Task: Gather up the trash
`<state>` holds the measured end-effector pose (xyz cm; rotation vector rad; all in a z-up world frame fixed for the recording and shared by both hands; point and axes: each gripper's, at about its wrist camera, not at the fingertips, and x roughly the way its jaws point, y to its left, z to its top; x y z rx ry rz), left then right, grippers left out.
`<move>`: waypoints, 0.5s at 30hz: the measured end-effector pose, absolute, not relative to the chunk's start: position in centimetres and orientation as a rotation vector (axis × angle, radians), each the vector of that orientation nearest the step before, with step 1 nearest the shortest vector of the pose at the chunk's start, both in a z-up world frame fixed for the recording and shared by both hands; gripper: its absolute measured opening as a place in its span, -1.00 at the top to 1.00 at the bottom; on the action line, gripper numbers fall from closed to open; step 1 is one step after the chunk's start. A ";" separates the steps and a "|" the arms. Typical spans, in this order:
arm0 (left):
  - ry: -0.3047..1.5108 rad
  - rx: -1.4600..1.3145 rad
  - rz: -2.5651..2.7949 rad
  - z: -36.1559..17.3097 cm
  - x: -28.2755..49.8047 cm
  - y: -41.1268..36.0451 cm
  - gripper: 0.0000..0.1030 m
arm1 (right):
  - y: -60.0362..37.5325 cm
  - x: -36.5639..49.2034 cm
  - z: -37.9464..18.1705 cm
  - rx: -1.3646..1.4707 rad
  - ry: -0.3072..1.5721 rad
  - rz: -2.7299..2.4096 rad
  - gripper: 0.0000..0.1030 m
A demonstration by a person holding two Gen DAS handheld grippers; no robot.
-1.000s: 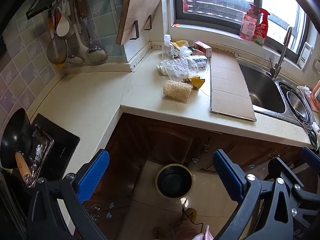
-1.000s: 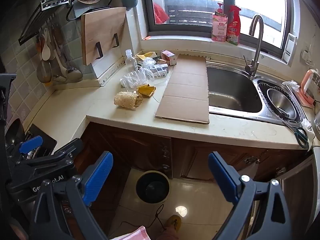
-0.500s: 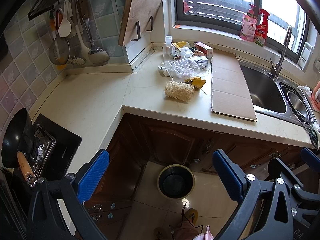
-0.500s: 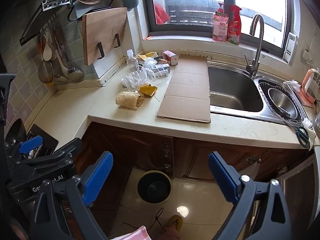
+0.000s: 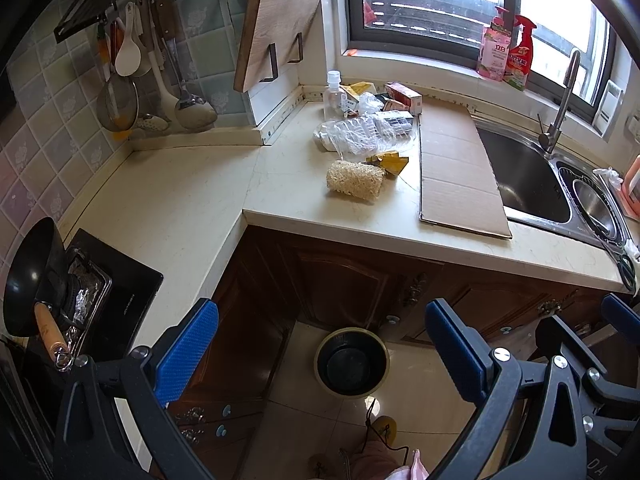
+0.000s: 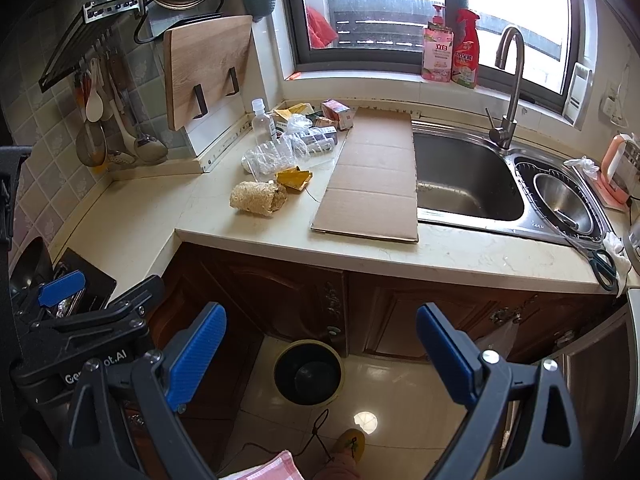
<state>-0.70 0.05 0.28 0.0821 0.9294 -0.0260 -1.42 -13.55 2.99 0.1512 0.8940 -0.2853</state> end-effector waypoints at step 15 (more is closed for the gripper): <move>0.933 0.081 -0.028 0.3 -0.9 -0.2 -0.97 | -13.4 -1.5 2.9 0.154 0.892 -0.283 -0.88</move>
